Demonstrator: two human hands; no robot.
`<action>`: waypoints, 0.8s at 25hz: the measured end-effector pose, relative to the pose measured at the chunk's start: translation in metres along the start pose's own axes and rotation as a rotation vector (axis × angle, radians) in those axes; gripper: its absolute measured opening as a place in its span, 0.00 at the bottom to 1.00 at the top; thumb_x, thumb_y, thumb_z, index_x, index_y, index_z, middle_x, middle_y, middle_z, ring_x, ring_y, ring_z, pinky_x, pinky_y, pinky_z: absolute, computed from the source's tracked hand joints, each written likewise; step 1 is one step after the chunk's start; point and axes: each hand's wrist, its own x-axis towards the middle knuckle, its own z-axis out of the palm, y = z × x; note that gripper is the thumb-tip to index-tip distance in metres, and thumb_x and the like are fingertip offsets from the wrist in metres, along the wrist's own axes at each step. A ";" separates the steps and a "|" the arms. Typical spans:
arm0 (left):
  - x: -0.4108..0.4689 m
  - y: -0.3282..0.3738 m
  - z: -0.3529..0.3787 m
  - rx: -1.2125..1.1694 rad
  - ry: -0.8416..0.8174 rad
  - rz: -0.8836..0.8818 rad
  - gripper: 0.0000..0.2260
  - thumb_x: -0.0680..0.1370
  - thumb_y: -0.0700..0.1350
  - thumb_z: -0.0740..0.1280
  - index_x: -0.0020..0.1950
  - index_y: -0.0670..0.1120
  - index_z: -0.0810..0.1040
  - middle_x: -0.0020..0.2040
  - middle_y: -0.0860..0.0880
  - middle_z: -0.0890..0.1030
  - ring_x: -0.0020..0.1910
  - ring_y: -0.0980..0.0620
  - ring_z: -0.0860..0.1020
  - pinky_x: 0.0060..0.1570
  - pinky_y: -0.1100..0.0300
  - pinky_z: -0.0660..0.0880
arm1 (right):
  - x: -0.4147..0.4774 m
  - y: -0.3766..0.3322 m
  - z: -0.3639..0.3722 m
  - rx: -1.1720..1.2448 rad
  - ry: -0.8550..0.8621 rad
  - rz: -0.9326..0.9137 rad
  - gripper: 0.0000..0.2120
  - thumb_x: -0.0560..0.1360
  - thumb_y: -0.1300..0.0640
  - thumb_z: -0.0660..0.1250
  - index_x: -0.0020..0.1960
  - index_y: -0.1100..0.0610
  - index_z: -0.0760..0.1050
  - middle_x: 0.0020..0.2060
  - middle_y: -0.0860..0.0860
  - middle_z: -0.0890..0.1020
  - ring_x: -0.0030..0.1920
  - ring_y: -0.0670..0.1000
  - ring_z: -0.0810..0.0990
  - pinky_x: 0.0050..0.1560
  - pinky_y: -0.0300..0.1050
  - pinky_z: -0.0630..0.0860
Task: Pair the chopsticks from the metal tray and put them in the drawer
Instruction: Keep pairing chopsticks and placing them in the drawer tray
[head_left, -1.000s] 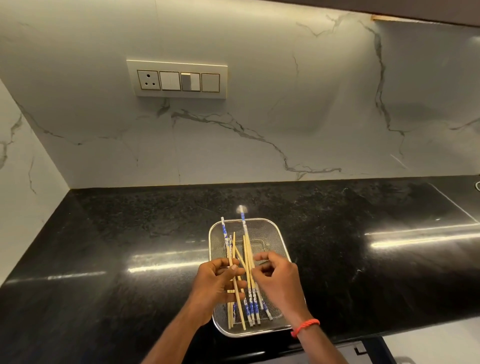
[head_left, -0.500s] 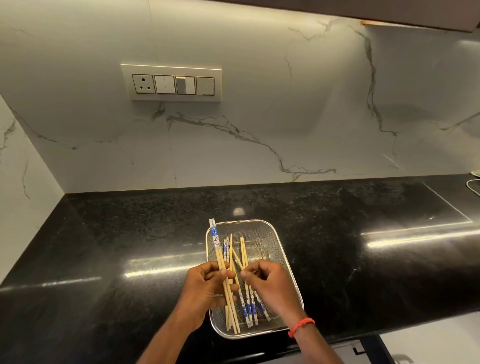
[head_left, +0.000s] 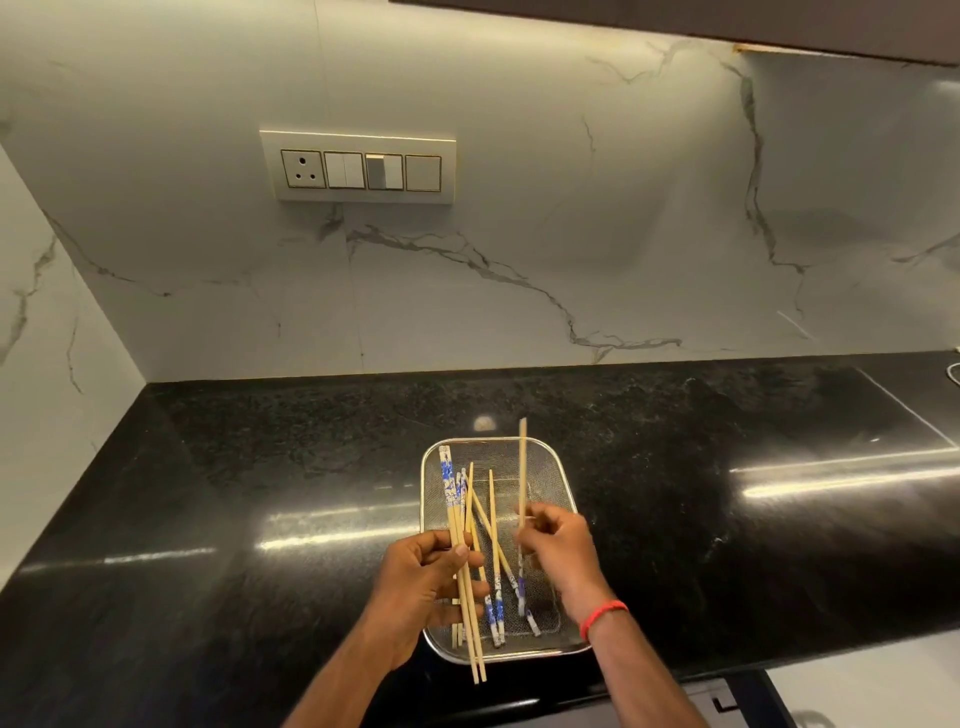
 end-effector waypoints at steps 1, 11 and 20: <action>0.000 0.000 0.000 -0.001 -0.005 -0.006 0.09 0.79 0.38 0.68 0.58 0.38 0.80 0.49 0.39 0.87 0.43 0.39 0.86 0.38 0.46 0.84 | -0.005 -0.008 -0.004 0.110 0.017 -0.014 0.11 0.73 0.66 0.71 0.52 0.54 0.83 0.46 0.52 0.84 0.40 0.46 0.81 0.35 0.35 0.78; -0.006 0.001 0.031 0.074 -0.196 -0.018 0.07 0.81 0.42 0.68 0.57 0.43 0.82 0.51 0.38 0.87 0.44 0.33 0.86 0.43 0.40 0.84 | -0.056 -0.026 -0.012 0.049 -0.015 -0.253 0.13 0.76 0.63 0.68 0.47 0.48 0.86 0.46 0.42 0.87 0.49 0.42 0.85 0.48 0.38 0.82; -0.008 -0.012 0.077 0.152 -0.305 -0.022 0.06 0.80 0.42 0.68 0.53 0.47 0.85 0.50 0.38 0.87 0.42 0.35 0.86 0.37 0.48 0.84 | -0.078 -0.012 -0.055 0.145 0.050 -0.179 0.16 0.73 0.63 0.72 0.56 0.48 0.77 0.44 0.48 0.88 0.42 0.49 0.87 0.38 0.38 0.82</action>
